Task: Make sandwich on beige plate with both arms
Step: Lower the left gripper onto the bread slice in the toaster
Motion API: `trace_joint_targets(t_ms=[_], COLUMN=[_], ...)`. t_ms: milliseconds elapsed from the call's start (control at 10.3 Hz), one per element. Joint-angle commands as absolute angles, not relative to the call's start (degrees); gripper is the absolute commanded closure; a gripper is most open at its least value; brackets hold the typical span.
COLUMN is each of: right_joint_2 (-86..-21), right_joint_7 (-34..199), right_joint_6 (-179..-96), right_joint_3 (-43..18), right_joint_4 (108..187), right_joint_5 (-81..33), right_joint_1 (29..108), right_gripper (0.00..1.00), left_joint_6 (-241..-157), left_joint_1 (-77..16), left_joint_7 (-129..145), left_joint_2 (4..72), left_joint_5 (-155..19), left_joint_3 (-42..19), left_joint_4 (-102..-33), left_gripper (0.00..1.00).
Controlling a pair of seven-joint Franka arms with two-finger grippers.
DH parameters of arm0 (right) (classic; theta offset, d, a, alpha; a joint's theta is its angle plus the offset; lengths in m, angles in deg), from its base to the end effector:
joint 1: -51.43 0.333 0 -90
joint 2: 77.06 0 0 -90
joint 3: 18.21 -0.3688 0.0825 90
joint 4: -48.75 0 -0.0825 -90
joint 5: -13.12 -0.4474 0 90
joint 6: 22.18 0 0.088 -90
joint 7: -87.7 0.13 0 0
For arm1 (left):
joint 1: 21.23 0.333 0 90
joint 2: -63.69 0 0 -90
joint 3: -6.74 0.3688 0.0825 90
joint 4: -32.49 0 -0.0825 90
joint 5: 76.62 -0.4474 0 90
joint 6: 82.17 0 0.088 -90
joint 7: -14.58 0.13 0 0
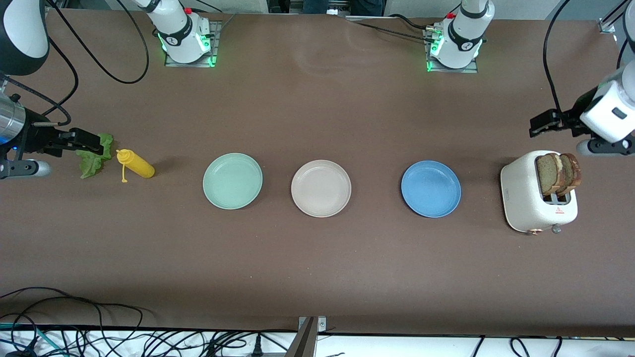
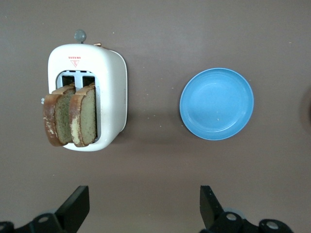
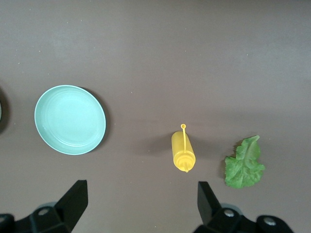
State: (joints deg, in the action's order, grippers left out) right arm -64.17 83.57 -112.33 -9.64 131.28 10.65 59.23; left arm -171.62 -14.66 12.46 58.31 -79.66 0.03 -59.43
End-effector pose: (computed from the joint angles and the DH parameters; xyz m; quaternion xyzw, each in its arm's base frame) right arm 0.6911 0.0070 0.5779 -0.9986 -0.0294 0.0445 0.0067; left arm 0.6403 0.0084 0.5771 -0.9973 -0.0156 0.0677 0.0223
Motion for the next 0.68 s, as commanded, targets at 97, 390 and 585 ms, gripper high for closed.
trace_joint_targets(t_ms=[97,390,585], right_joint_2=[-64.32,-64.32,-64.32], right_joint_7=[83.48,83.48,83.48], right_joint_6=[-112.0,-112.0,-112.0], right_joint_3=[-9.69,-9.69,-9.69], right_joint_4=[131.02,131.02,131.02], right_joint_5=[9.78,9.78,9.78], right_joint_1=[59.07,59.07,59.07], right_gripper=[0.0,0.0,0.0], left_joint_6=[-182.14,-192.18,-197.11], left_joint_1=[-11.13,-9.71,-9.54], left_joint_7=[19.89,20.64,20.29], left_joint_2=[56.04,56.22,56.57], left_joint_5=[-82.77,-86.52,-90.24], left_joint_3=[-0.38,-0.38,-0.47], left_joint_4=[-64.34,-73.3,-78.32], left_gripper=[0.0,0.01,0.01])
